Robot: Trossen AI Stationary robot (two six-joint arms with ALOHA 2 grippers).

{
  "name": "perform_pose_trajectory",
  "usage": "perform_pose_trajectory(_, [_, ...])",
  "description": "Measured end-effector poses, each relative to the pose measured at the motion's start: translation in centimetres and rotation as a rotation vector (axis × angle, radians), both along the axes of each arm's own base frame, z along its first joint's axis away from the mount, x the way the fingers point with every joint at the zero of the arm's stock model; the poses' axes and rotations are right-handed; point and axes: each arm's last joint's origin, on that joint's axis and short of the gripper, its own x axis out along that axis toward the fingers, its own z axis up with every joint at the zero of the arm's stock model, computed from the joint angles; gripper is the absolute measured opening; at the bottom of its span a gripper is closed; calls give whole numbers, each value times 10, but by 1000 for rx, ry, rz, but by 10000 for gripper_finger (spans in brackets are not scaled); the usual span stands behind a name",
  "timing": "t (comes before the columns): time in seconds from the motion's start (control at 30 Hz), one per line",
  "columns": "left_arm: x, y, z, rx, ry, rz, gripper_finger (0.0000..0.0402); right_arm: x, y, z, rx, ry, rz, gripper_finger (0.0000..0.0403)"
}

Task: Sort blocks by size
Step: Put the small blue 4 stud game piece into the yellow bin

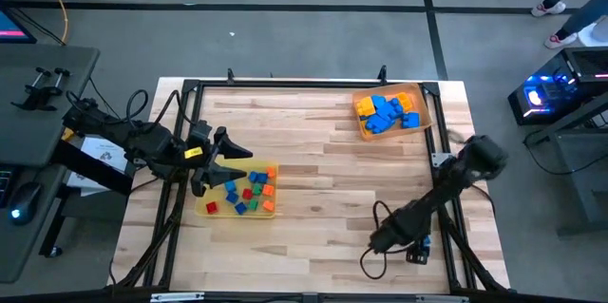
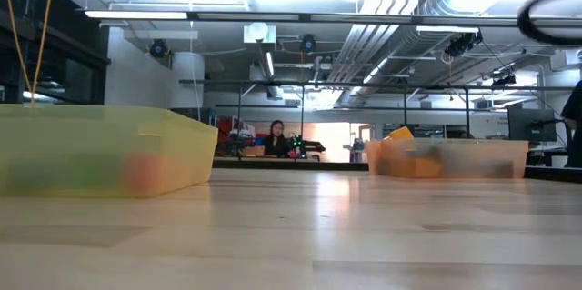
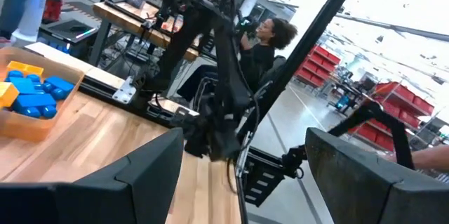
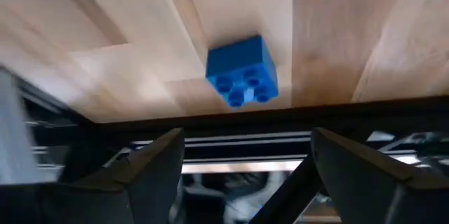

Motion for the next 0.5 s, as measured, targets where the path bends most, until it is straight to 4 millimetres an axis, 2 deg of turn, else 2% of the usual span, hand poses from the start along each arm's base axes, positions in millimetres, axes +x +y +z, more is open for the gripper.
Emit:
perform_pose_trajectory(0.17, [0, 0, 0, -15, 2, 2, 287, 2, 11, -26, 24, 89, 103, 307])
perform_pose_trajectory(0.27, [0, 0, 0, -18, 2, 2, 287, 1, 13, -35, 15, 113, 121, 307])
perform_pose_trajectory(0.5, [0, 0, 0, -26, 3, 3, 287, 6, 19, -49, 32, 40, 143, 307])
